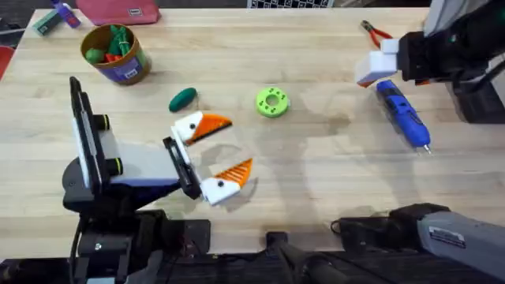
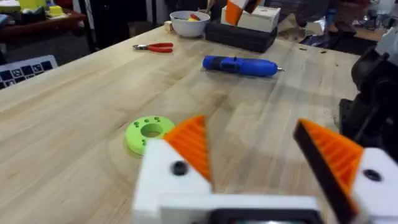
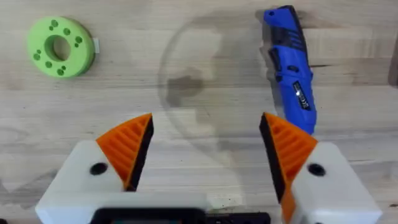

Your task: Pick up the gripper from the table and insert it into the empty holder that is missing its gripper. Then pick up a screw, insert it into the mounting hole, and use the screwdriver to tighten it. Finally, clean up the table by picking up the vegetable and placing it into the bucket.

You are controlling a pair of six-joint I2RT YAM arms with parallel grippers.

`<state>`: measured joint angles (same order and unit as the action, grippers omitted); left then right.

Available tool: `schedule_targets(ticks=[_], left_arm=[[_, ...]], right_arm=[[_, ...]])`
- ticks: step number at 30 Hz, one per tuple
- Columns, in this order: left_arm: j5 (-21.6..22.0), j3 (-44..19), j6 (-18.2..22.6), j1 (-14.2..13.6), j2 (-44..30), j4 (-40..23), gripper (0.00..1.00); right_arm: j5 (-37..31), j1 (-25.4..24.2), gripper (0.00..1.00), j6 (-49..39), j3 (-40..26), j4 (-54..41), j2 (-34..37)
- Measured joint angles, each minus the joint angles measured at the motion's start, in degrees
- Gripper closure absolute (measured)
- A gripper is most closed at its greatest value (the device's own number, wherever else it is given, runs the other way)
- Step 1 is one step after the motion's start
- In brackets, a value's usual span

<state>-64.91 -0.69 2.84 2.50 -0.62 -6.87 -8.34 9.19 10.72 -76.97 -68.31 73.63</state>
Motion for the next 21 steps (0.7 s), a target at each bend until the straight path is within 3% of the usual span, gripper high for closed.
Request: schedule_targets(ticks=[5, 6, 12, 21], left_arm=[[0.0, 0.0, 0.2, 0.0, 0.0, 0.0, 0.905], [0.0, 0.0, 0.5, 0.0, 0.0, 0.0, 0.976], [-0.1, 0.0, 0.6, 0.0, 0.0, -0.1, 0.984], [-0.1, 0.0, 0.6, 0.0, 0.0, -0.1, 0.985]], right_arm=[[0.0, 0.0, 0.008, 0.0, 0.0, -0.1, 0.0], [0.0, 0.0, 0.008, 0.0, 0.0, -0.3, 0.0], [0.0, -1.5, 0.01, 0.5, 0.6, -0.3, 0.0], [0.1, -10.4, 0.01, -1.1, 3.7, 4.4, 0.0]])
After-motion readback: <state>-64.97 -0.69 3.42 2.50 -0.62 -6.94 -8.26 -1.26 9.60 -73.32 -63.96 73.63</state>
